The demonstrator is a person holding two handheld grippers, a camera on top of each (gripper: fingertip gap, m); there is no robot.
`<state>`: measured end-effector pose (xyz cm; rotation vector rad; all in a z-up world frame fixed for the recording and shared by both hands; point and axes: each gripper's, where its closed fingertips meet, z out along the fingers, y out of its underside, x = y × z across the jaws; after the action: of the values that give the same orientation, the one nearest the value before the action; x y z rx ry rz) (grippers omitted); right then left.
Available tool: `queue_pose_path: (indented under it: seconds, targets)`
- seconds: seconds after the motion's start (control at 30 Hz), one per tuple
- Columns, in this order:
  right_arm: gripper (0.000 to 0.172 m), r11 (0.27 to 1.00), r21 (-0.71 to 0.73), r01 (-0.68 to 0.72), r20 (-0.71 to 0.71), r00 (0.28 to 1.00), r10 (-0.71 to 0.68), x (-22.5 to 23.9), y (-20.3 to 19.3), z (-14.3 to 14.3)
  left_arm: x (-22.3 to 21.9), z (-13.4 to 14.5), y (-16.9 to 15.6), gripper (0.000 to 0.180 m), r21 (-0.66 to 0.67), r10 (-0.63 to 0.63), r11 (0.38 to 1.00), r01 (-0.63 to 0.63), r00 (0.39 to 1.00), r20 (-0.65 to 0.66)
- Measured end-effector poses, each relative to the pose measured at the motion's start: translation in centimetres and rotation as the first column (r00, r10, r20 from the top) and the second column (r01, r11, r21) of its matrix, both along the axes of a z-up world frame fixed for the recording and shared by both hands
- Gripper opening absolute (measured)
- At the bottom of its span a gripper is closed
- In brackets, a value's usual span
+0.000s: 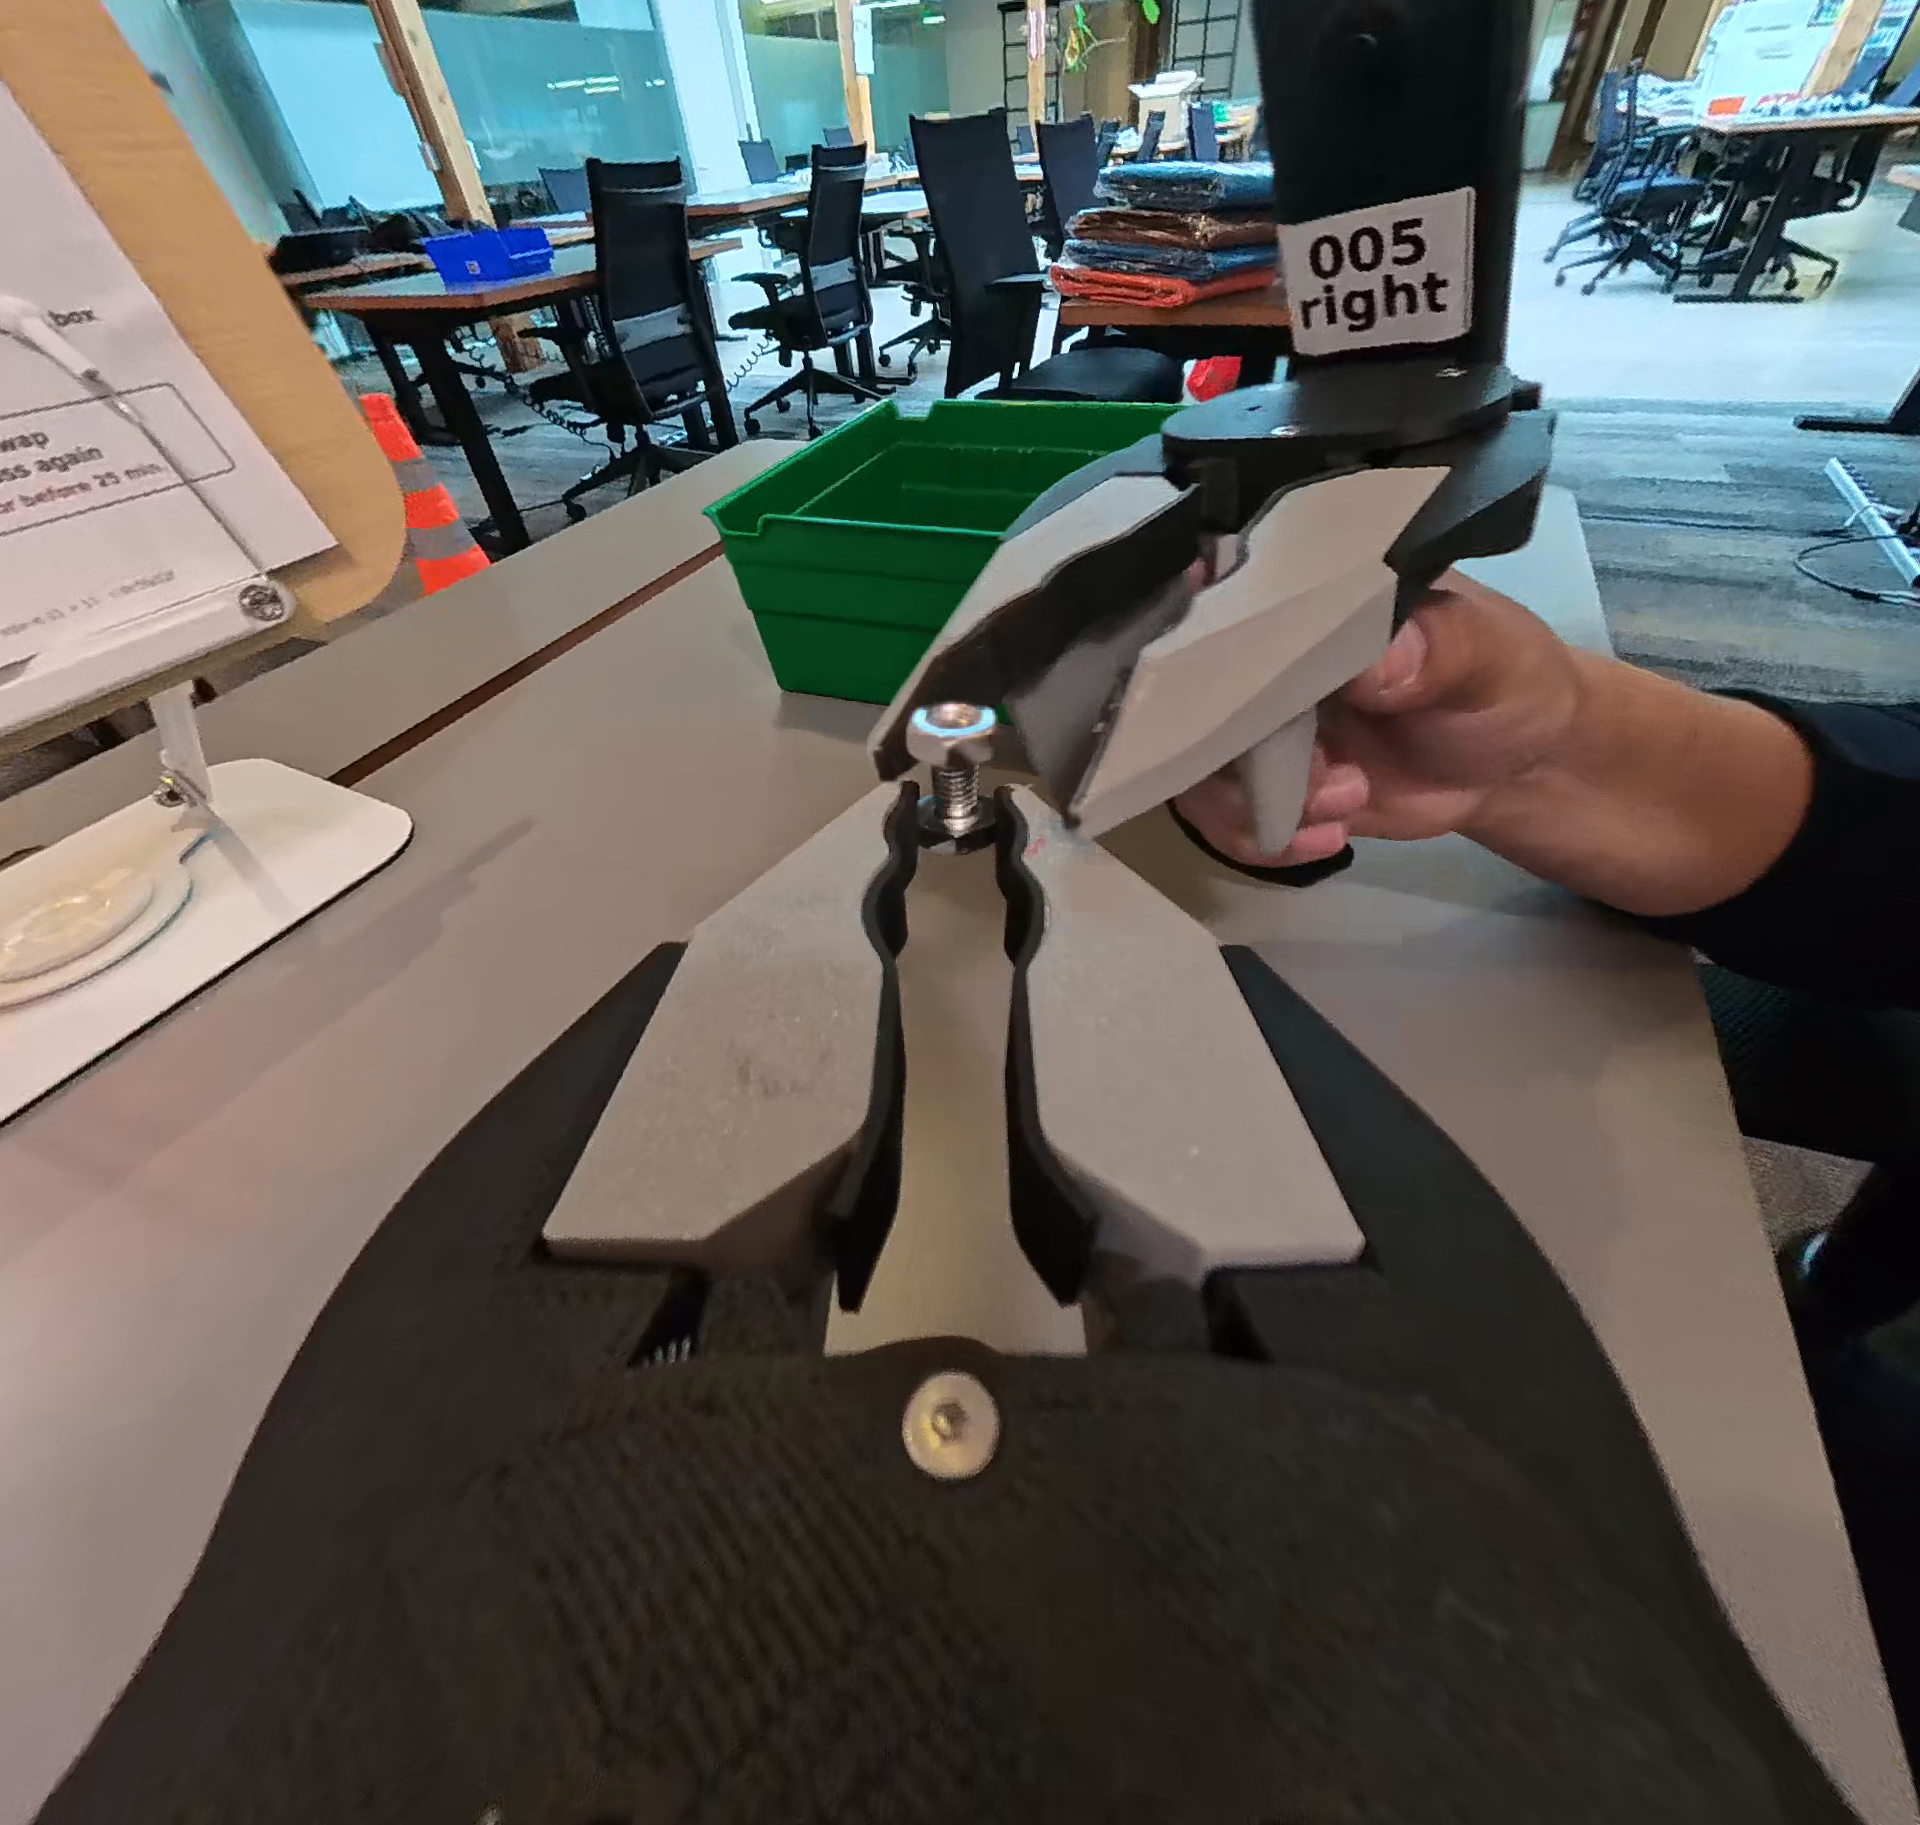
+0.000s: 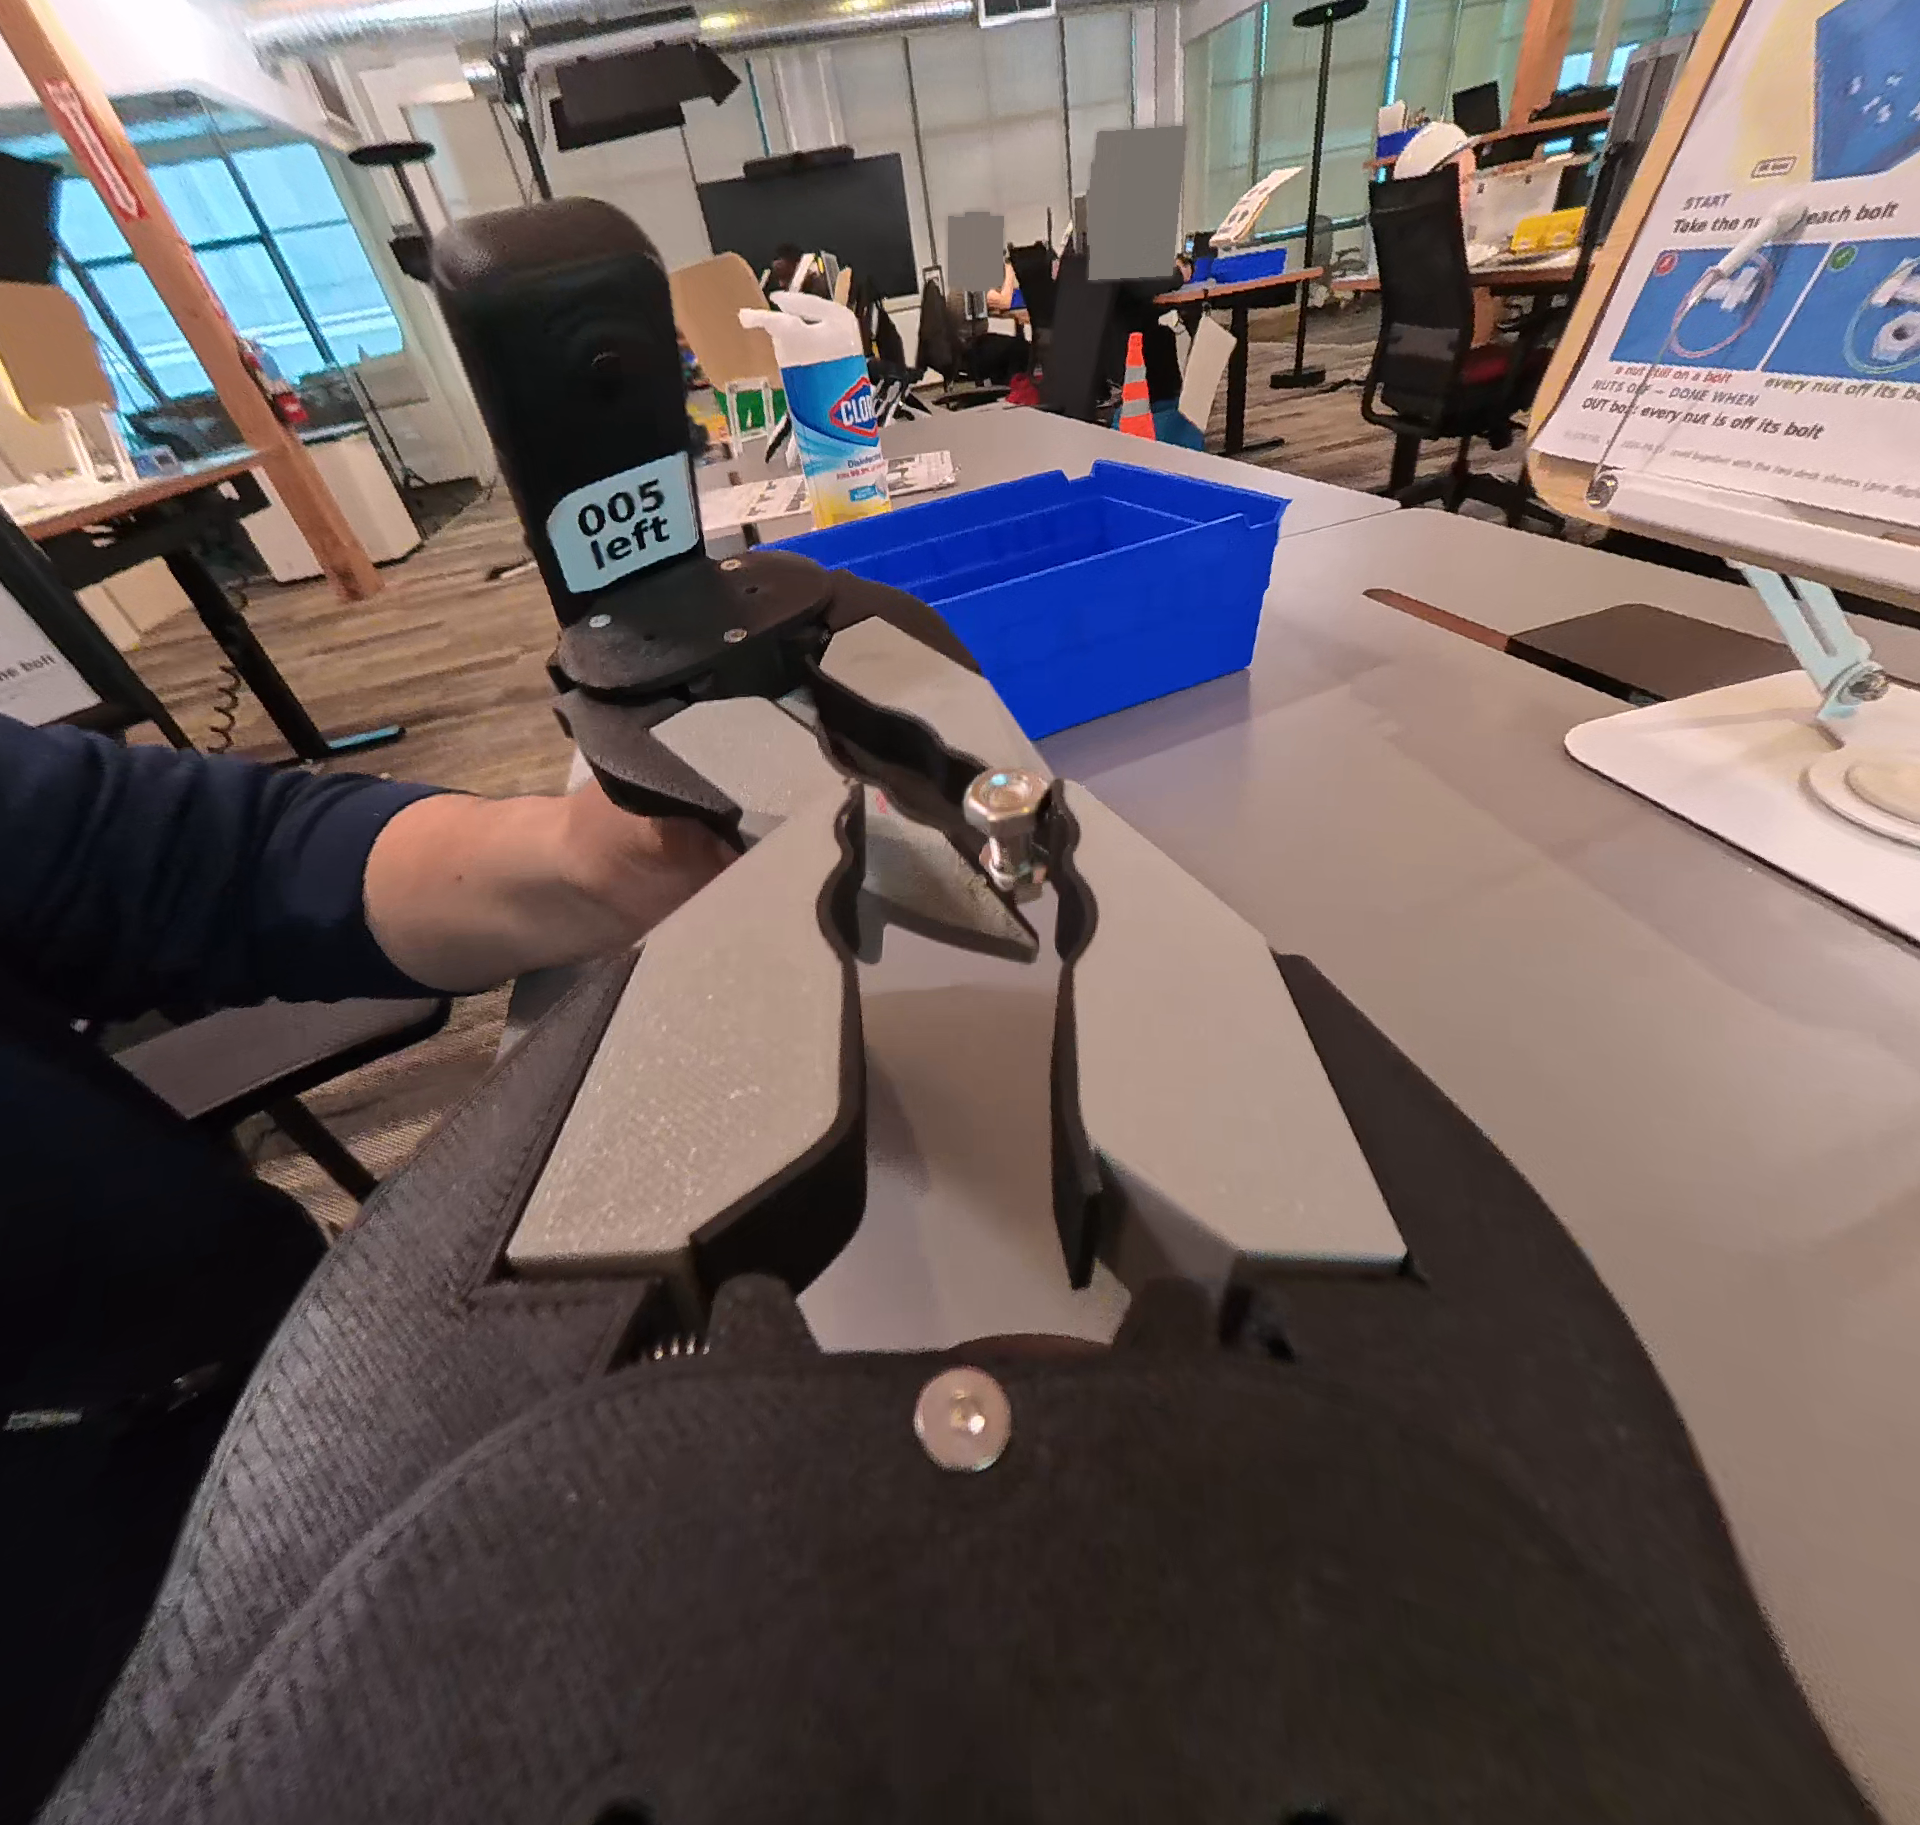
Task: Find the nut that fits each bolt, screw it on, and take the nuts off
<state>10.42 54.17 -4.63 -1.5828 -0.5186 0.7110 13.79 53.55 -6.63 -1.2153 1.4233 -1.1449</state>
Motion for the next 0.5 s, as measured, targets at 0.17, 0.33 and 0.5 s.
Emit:
queue_pose_path:
  seconds: [0.17, 0.33, 0.5]
  targets:
    - [0.03, 0.999, -0.016, -0.031, -0.052, 0.998, 0.03, -0.1, -0.1, 0.2, 0.4, -0.1, -0.9, 0.012, 0.019, -0.014, 1.0, 0.014, 1.0, 0.003]
    - [0.026, 0.999, -0.004, 0.039, -0.032, 0.999, -0.039, 1.1, 0.3, 0.3, -0.3, -0.1, 0.7, 0.012, 0.009, 0.032, 0.999, -0.032, 0.999, 0.019]
    - [0.031, 0.999, -0.03, -0.014, -0.034, 0.999, 0.013, -0.7, 0.5, -0.4, -0.3, -0.8, 0.0, 0.012, -0.003, 0.004, 1.0, -0.004, 1.0, 0.005]
